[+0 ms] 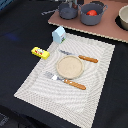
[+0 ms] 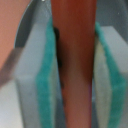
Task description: Interact with the objects in diverse but meaningful ways.
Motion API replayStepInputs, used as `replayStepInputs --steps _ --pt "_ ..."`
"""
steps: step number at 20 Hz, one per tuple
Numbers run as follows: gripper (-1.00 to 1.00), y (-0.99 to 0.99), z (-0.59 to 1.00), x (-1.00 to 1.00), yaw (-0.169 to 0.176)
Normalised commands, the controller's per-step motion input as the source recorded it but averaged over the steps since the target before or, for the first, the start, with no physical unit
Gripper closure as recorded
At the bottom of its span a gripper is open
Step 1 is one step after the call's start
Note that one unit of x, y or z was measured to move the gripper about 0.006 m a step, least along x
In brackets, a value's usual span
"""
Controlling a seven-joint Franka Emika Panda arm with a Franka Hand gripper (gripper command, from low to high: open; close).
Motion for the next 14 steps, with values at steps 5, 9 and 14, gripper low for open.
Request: replayStepInputs --steps 5,9,14 --pt "-1.0 0.01 0.26 -0.3 0.0" --pt "-1.0 -0.28 0.75 -0.05 0.007" --pt "-1.0 -0.69 0.73 0.0 0.06"
